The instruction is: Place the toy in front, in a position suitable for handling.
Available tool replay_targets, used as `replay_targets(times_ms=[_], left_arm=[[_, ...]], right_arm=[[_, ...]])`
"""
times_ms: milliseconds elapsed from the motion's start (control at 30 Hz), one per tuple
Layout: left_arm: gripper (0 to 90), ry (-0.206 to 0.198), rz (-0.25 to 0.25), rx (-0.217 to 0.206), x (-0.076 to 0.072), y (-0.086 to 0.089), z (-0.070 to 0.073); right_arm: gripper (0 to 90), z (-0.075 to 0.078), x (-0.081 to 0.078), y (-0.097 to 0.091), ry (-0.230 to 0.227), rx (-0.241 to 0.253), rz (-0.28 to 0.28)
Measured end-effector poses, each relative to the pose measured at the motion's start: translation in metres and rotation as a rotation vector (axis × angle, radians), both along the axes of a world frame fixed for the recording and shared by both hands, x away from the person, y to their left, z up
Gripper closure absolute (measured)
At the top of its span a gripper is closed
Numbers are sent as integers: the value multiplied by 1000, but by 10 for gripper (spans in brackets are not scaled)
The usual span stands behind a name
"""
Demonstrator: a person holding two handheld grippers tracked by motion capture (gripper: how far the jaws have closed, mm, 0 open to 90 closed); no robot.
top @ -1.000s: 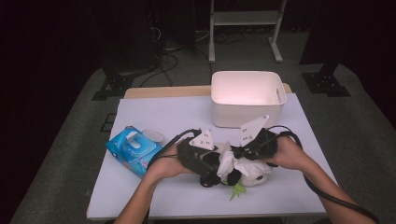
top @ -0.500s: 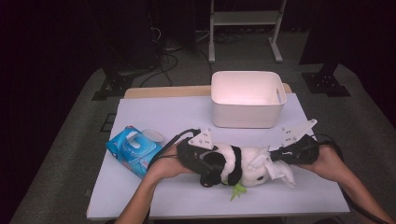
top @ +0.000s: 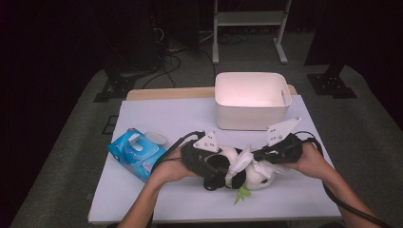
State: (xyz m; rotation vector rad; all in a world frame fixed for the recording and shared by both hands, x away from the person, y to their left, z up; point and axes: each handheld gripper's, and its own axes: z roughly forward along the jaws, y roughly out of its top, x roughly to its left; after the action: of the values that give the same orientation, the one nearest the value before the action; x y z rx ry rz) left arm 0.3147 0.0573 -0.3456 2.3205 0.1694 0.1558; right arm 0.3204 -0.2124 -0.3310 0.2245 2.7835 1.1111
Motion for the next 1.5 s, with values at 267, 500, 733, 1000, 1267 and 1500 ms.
replay_targets(times_ms=[267,500,733,1000,1267,1500], left_arm=[[330,9,-2,-19,1,2,-1],[330,12,1,-20,2,3,-1],[329,10,3,-12,2,2,-1],[329,8,8,-11,2,2,-1],[328,-6,18,-4,0,-3,-1],[308,-6,21,-26,-1,0,3]], right_arm=[[867,-1,1,-10,-13,12,-21],[867,-13,-7,-56,15,65,-116],[867,-32,-12,-84,64,96,-180],[867,-14,-7,-50,22,102,-91],[867,-5,-2,3,14,61,21],[868,-8,3,20,13,-7,50]])
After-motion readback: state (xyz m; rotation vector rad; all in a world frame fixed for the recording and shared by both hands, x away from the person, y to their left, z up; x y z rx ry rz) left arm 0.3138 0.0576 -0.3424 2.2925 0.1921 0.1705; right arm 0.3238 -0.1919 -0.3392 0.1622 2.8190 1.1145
